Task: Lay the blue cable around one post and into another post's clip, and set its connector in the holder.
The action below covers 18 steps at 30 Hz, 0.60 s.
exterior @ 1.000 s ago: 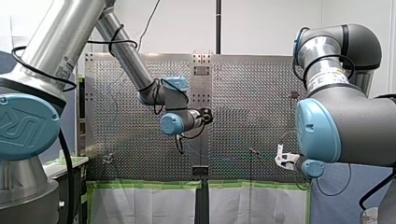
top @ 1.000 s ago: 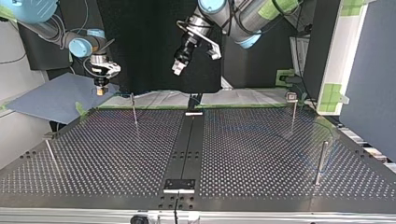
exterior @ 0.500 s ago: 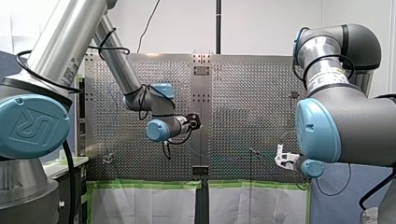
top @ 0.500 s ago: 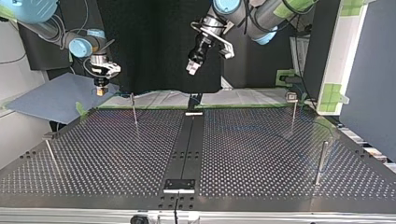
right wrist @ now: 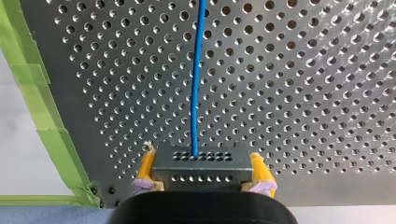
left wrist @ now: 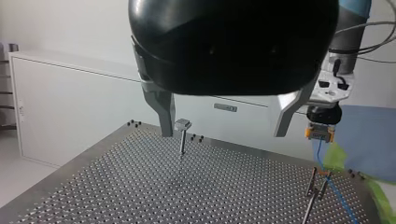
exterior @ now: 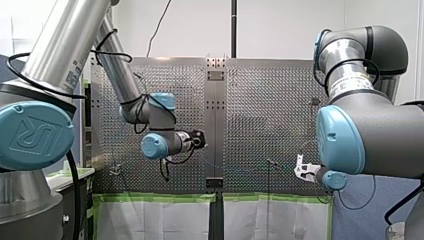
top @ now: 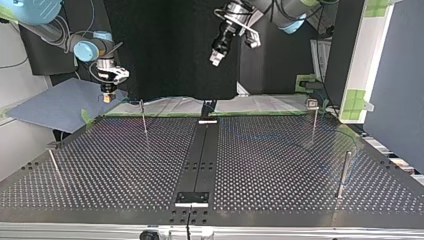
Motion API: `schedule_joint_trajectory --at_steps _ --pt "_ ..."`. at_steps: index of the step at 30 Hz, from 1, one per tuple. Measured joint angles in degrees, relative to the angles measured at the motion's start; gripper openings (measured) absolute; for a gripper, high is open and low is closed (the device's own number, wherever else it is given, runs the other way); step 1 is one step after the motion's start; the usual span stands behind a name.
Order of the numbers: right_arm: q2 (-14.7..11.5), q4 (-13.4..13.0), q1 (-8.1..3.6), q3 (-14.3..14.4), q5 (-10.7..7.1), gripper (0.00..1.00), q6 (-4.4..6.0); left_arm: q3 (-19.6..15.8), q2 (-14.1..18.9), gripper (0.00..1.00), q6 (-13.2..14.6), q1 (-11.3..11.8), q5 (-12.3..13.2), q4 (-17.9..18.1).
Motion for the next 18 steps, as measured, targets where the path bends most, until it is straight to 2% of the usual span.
schedule_joint_trajectory --at_steps 11,18 --pt "0.0 0.2 0.05 0.0 0.0 0.0 -0.05 -5.1 0.0 1.0 -0.6 0.3 -1.2 5.5" --pt "0.0 0.2 0.32 0.0 0.0 0.0 0.0 -4.9 0.0 1.0 -0.4 0.6 -2.4 8.3"
